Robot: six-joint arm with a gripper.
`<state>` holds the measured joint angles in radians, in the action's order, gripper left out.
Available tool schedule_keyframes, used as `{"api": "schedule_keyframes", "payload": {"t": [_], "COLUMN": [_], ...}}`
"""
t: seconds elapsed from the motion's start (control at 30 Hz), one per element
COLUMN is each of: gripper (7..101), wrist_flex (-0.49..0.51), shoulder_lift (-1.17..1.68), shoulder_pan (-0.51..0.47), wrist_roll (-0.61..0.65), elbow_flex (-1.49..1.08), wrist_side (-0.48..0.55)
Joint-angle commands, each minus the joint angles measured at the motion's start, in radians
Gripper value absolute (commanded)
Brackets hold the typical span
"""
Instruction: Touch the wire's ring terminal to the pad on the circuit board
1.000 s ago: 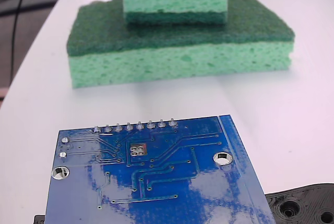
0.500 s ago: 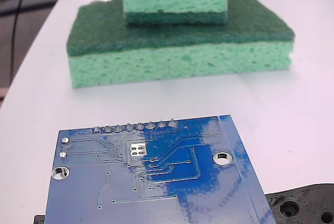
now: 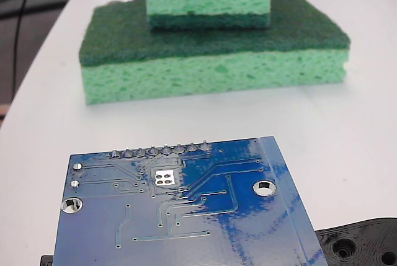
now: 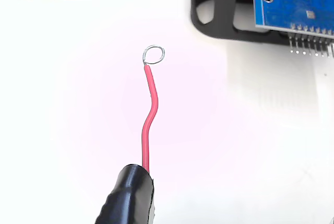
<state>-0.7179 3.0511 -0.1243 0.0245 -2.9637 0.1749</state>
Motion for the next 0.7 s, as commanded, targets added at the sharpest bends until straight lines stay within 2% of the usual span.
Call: {"api": "schedule_keyframes", "payload": {"t": [0.03, 0.43, 0.6, 0.7], "gripper": [100.3, 100.3, 100.3, 100.3], "wrist_flex": [0.000, 0.018, -0.089, -0.081], "shoulder_lift": [0.002, 0.003, 0.003, 0.003], "shoulder_pan": [0.000, -0.084, -0.141, -0.126], "wrist_roll": [0.002, 0.038, 0.041, 0.048], "elbow_flex": [0.009, -0.003, 0.032, 0.025], "wrist_side": [0.009, 0.164, 0.241, 0.232]}}
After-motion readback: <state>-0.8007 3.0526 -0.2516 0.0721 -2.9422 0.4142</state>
